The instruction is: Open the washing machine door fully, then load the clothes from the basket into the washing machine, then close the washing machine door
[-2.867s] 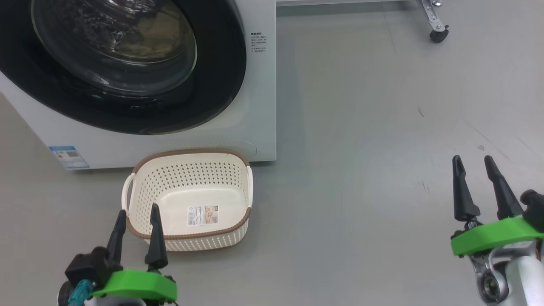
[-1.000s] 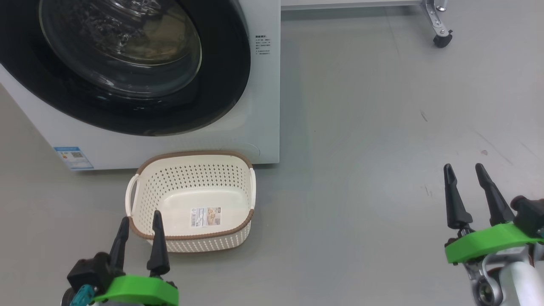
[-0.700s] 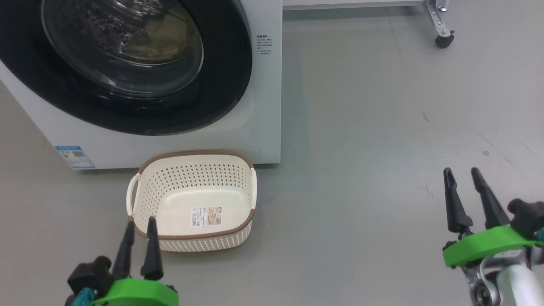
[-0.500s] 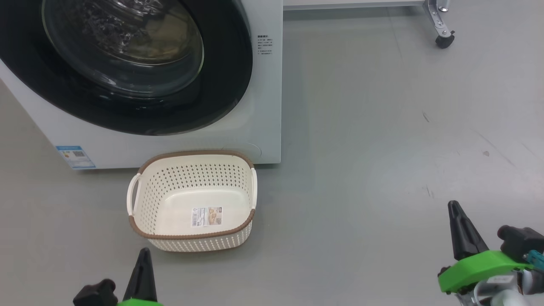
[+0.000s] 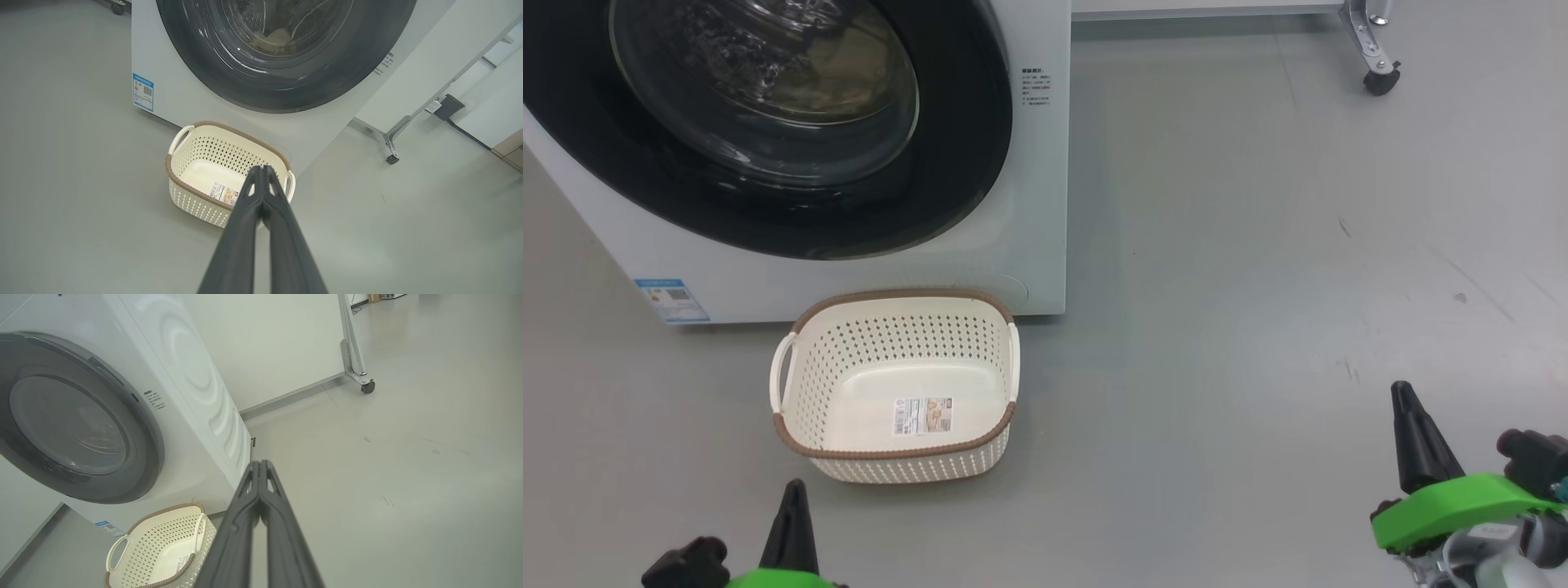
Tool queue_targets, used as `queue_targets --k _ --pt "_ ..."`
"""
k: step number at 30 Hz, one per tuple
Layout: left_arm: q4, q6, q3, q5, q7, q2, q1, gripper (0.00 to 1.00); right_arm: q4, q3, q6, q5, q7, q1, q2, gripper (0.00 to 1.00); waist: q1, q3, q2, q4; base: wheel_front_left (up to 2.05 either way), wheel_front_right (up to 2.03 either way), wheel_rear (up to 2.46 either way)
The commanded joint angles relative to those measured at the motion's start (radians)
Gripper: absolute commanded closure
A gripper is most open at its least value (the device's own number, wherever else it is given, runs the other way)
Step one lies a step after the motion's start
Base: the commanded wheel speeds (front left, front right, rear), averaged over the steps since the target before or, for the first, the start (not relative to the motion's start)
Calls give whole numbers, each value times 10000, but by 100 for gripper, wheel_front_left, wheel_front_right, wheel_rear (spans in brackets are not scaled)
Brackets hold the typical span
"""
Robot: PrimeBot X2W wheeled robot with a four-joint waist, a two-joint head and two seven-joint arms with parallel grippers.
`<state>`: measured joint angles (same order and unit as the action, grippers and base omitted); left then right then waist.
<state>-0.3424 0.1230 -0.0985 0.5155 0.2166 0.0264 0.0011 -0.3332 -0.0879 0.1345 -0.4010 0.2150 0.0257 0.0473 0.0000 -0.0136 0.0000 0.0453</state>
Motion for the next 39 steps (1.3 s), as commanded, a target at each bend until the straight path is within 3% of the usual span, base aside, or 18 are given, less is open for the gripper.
queue_targets --k 1,39 --pt "358 10 163 253 -71 113 -476 100 379 -42 -5 -285 -94 463 85 100 0 1 0 -5 0 0 0" --pt "592 34 746 4233 -1138 252 -688 100 566 -118 -17 -4561 -1248 590 65 100 0 39 0 -168 0 0 0"
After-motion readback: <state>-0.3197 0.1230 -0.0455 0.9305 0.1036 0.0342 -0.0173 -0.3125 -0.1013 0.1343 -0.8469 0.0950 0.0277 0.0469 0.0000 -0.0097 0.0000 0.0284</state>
